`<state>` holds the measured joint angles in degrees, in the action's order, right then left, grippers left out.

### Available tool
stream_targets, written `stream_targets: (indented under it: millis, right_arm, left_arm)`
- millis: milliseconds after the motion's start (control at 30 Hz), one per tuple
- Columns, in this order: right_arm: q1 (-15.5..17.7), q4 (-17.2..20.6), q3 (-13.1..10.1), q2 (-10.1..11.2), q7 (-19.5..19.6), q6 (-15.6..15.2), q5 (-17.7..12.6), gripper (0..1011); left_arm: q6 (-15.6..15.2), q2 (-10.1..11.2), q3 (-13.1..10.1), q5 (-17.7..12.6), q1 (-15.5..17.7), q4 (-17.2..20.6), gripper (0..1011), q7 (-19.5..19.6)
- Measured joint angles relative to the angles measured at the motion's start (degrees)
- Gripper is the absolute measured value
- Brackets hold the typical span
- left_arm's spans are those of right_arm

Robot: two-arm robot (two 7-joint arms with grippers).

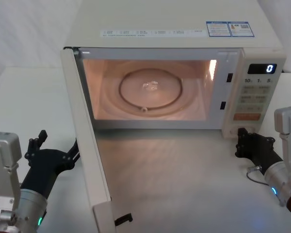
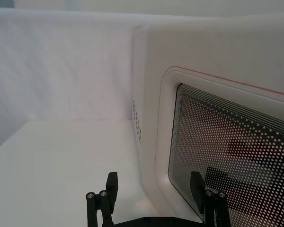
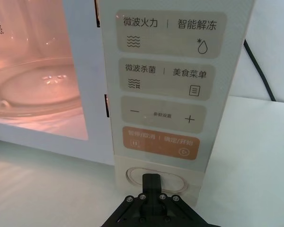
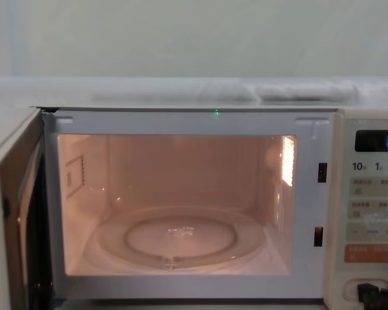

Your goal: Press the button to open the microwave door with one hand; close the microwave door with the other hand.

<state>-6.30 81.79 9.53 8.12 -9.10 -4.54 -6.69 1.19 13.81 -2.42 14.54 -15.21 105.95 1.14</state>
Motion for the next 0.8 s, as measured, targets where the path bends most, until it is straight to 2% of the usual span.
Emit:
stream_targets:
  millis: [333,800]
  right_arm:
    - [1.9,3.1,-0.3,0.3,0.1,-0.8,0.0,0]
    - [8.8,14.6,-1.4,1.6,0.7,-2.1,0.1,0]
  left_arm:
    - [0.0,0.0,0.0,0.0,0.0,0.0,1001,0.0]
    - [0.0,0.0,0.0,0.0,0.0,0.0,1001,0.0]
